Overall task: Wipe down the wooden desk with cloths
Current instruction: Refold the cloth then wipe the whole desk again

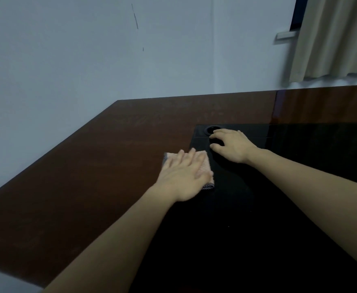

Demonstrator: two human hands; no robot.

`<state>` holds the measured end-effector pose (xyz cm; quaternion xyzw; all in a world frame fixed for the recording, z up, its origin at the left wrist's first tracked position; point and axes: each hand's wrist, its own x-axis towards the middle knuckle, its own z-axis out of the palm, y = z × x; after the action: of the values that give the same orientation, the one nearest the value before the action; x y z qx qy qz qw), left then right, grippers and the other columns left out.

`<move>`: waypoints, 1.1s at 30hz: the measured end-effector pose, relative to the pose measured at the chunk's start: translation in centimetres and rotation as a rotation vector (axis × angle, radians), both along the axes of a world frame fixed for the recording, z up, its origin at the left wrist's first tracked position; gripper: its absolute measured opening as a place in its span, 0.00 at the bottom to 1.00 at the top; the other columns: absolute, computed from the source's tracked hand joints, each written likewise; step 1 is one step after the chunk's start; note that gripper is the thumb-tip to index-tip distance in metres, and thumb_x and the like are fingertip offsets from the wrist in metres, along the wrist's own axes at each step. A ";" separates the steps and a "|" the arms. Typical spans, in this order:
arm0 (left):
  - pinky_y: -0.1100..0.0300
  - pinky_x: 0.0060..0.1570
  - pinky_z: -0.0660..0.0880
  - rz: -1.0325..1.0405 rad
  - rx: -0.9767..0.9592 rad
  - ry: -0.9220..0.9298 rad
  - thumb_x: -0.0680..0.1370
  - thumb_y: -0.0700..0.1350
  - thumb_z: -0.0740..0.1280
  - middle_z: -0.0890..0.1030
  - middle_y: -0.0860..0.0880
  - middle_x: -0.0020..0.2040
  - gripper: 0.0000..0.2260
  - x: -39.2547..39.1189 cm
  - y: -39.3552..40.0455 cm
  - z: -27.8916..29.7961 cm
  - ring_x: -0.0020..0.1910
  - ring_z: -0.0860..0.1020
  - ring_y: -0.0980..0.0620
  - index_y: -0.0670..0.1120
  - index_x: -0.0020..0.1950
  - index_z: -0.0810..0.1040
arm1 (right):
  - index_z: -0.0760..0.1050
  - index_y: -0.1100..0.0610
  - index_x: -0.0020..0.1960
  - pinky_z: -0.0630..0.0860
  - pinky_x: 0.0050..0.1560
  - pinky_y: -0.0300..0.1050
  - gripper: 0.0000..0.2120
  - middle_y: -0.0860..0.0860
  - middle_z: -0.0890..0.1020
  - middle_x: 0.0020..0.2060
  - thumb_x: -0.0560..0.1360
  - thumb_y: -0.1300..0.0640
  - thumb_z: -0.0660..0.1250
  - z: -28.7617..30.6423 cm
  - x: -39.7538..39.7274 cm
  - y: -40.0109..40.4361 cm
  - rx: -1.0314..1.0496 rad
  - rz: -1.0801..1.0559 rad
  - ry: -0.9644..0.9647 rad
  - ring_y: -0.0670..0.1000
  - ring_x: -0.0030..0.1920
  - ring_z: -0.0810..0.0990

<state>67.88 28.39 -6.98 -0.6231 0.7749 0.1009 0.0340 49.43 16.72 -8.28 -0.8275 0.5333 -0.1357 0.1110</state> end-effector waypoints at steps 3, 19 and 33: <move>0.47 0.78 0.39 -0.146 0.007 0.022 0.84 0.65 0.46 0.40 0.54 0.83 0.30 -1.5 2.1 -0.1 0.82 0.39 0.49 0.59 0.83 0.41 | 0.73 0.52 0.73 0.54 0.77 0.63 0.20 0.49 0.66 0.78 0.83 0.48 0.61 0.5 -0.9 0.4 -0.082 -0.028 -0.110 0.55 0.77 0.64; 0.47 0.79 0.40 -0.241 -0.003 0.228 0.85 0.62 0.50 0.45 0.51 0.84 0.30 -11.2 2.7 0.7 0.82 0.42 0.48 0.53 0.84 0.46 | 0.78 0.54 0.67 0.68 0.71 0.57 0.17 0.53 0.76 0.70 0.81 0.52 0.63 2.2 -10.1 6.5 -0.147 -0.157 0.002 0.56 0.70 0.73; 0.47 0.79 0.45 0.070 -0.140 0.315 0.86 0.56 0.54 0.53 0.54 0.83 0.25 0.0 3.0 0.8 0.82 0.47 0.51 0.54 0.83 0.55 | 0.41 0.42 0.82 0.34 0.79 0.58 0.31 0.47 0.38 0.82 0.83 0.34 0.43 0.6 -2.0 13.8 0.163 0.086 0.289 0.52 0.81 0.36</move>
<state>67.91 31.36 -6.21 -0.6270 0.7535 0.1445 -0.1348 47.44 30.51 -7.72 -0.8487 0.5172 0.0331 0.1055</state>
